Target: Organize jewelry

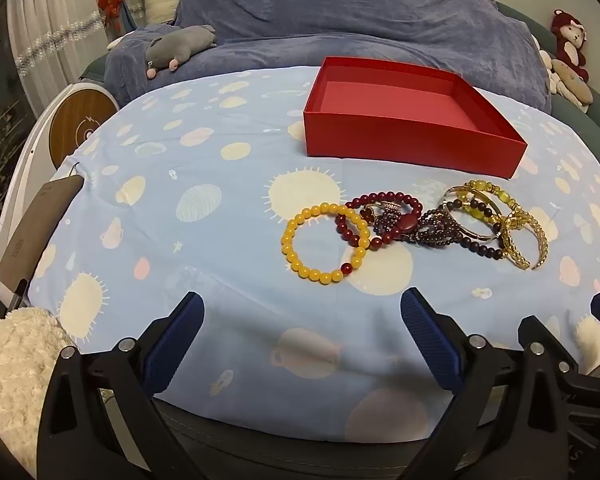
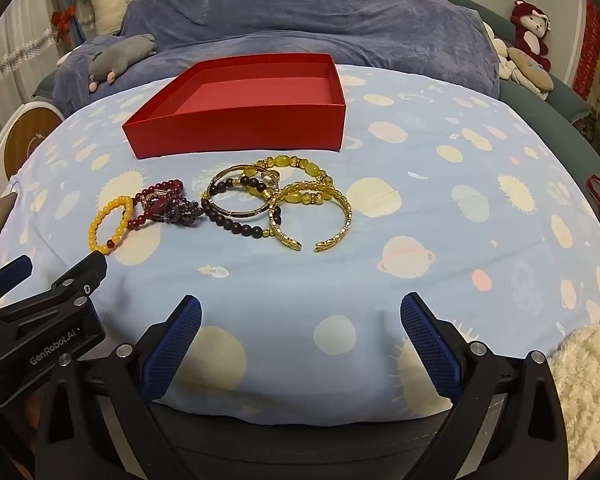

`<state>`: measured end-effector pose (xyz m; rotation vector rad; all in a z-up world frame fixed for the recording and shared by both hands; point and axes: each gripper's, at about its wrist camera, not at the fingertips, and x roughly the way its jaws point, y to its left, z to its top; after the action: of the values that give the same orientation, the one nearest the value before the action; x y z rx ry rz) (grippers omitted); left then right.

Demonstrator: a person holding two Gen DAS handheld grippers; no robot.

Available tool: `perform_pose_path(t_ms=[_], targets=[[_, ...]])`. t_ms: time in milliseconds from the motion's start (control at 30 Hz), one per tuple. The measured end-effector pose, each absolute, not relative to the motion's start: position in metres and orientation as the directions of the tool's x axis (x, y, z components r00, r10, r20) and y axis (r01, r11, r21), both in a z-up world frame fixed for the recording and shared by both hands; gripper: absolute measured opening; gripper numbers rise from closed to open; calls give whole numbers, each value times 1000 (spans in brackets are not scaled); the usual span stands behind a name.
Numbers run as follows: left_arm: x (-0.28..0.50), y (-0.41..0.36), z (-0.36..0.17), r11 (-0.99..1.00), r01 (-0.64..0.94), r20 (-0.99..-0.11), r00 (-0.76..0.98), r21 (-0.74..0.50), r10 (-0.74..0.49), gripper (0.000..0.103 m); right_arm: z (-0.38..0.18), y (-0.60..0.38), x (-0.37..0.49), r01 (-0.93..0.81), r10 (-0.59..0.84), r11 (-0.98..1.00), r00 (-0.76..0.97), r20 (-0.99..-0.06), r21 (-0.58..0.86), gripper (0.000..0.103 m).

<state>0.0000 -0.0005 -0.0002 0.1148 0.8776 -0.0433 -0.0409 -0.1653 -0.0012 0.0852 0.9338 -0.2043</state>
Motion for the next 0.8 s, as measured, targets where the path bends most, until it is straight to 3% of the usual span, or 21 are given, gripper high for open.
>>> perform_pose_path(t_ms=[800], targets=[[-2,-2,3,993,82,-768,641,86,14,94,-2,-167,-41,213,-138,977,577,-805,-14,96]])
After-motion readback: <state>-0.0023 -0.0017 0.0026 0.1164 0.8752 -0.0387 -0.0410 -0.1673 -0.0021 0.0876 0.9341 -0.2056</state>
